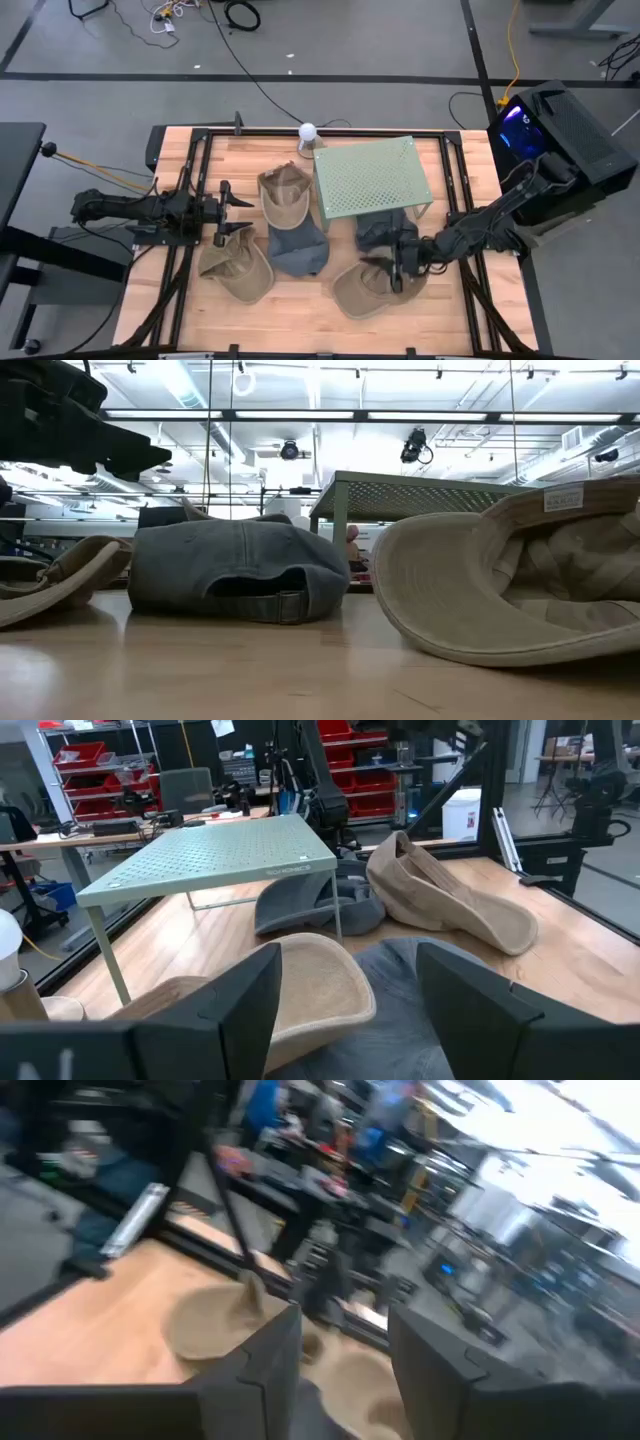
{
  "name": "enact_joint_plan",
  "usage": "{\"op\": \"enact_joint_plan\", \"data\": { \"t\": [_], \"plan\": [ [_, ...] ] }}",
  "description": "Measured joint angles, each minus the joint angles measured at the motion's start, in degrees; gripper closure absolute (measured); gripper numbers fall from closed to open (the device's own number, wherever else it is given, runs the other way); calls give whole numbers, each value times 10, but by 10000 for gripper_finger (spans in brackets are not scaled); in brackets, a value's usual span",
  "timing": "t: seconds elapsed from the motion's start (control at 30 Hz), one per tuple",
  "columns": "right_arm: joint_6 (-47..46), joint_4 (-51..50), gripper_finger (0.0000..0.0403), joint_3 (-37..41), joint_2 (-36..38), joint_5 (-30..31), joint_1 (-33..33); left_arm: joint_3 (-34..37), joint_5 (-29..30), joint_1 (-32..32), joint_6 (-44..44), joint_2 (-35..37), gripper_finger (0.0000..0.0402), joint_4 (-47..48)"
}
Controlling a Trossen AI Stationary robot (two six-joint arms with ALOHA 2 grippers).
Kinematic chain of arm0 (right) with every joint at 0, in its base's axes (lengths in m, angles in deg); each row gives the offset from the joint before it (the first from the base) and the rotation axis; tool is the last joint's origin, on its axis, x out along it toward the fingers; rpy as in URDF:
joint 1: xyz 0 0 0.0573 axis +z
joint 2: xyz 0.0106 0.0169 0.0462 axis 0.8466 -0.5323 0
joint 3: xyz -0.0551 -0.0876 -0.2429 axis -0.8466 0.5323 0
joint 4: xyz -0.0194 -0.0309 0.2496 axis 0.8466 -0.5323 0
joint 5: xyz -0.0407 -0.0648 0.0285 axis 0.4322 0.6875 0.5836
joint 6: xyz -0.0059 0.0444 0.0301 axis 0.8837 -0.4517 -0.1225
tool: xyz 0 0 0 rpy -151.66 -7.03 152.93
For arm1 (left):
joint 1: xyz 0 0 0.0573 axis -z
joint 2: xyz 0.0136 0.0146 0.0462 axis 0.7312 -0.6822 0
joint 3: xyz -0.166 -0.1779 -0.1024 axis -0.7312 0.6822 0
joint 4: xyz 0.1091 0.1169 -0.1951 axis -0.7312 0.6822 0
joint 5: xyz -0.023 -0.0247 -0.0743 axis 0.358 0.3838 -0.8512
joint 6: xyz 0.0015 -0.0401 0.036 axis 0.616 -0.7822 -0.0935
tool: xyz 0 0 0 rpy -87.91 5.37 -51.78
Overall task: Stack caps on shelf
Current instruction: Put the bottom right brown cap on the shelf
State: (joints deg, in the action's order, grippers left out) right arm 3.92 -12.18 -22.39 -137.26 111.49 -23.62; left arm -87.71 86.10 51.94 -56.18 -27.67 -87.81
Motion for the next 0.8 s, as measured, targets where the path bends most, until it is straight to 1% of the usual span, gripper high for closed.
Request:
{"op": "enact_joint_plan", "data": {
  "t": [0.1,0.17,0.23,0.43,0.63,0.8],
  "plan": [
    [47,0,250,-20,-28,-44,2,0,0,0,0,0,163,0],
    [109,0,250,-31,-40,-52,3,0,0,0,0,0,163,0],
    [141,5,250,-35,-50,-45,4,0,0,0,0,0,163,0],
    [107,3,250,-35,-65,-19,6,0,0,0,0,0,163,0],
    [116,-7,250,-35,-65,9,6,0,0,0,0,0,163,0],
    [57,-60,250,-35,-65,9,-3,0,0,0,0,0,163,0]
  ]
}}
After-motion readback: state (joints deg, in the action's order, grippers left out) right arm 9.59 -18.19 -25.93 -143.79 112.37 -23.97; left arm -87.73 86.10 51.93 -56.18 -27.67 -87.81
